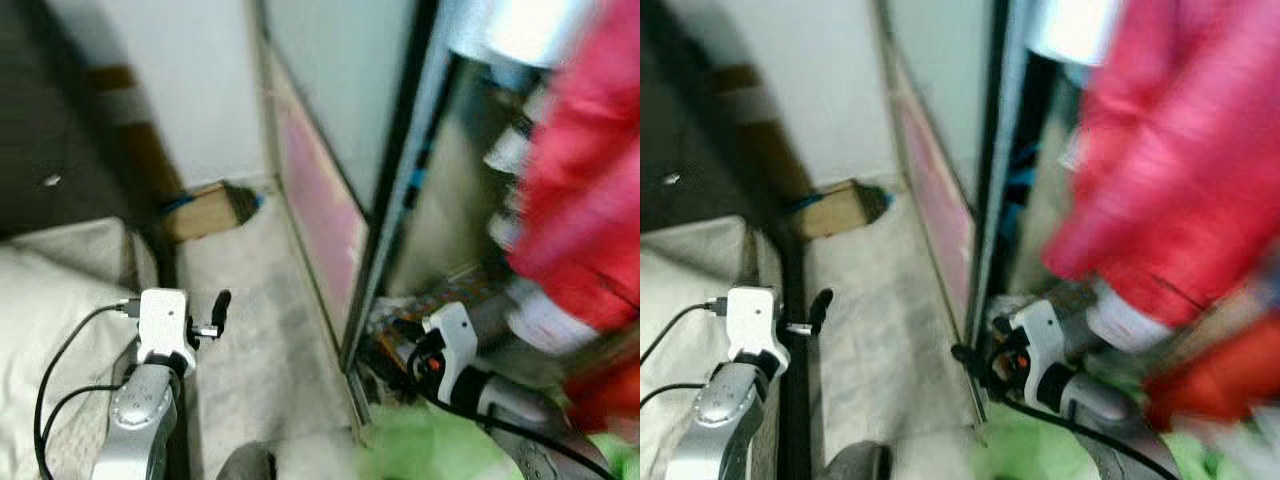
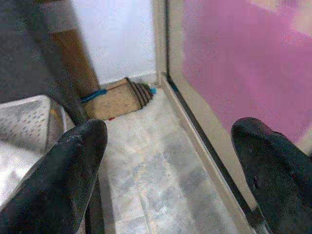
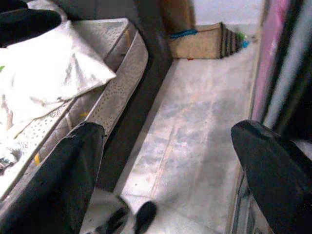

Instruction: Clean up the room

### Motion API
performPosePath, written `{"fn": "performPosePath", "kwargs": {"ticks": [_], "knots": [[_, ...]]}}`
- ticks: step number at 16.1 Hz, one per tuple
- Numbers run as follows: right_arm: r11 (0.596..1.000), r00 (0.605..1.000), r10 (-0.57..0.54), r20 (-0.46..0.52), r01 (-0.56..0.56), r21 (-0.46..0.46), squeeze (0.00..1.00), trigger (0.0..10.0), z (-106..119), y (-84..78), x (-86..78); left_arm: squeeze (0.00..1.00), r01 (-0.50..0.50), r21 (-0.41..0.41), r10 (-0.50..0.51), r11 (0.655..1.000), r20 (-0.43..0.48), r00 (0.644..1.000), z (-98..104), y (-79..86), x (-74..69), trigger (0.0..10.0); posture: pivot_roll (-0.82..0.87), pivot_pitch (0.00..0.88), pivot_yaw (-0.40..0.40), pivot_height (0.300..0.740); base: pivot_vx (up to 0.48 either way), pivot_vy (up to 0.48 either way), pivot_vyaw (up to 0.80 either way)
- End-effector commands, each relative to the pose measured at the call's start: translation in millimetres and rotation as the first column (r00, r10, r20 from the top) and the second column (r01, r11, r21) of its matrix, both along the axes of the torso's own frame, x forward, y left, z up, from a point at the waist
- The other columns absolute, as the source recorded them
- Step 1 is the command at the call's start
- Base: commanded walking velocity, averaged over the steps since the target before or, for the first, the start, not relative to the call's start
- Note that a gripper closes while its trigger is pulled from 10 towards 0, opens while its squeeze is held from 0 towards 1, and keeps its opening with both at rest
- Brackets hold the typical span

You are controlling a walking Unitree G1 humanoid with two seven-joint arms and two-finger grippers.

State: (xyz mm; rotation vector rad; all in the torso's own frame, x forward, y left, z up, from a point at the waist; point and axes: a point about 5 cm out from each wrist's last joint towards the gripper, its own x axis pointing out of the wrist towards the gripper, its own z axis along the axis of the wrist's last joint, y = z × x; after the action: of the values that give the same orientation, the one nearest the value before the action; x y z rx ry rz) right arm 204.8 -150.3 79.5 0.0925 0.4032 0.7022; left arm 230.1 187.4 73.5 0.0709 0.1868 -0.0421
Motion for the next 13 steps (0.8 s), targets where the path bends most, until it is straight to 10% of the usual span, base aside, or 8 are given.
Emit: {"fn": "performPosePath", "kwargs": {"ticks": [1,13], "knots": [[1.0,0.998,-0.019,0.055,0.018,0.01,0.0,10.0,7.7,2.3,5.7,0.0,-0.01,-0.017,0.01,1.0,0.006,1.0,3.9,5.6,-2.8,10.0,-0.02,0.097,-0.048,0.74,0.0,0.0,0.78],[0.994,0.983,-0.109,0.15,0.104,0.035,0.0,10.0,12.4,6.9,21.3,0.0,0.052,-0.037,-0.051,0.998,0.028,0.998,1.0,-3.1,-2.1,10.0,-0.01,0.072,-0.062,0.74,0.0,0.0,0.58]]}}
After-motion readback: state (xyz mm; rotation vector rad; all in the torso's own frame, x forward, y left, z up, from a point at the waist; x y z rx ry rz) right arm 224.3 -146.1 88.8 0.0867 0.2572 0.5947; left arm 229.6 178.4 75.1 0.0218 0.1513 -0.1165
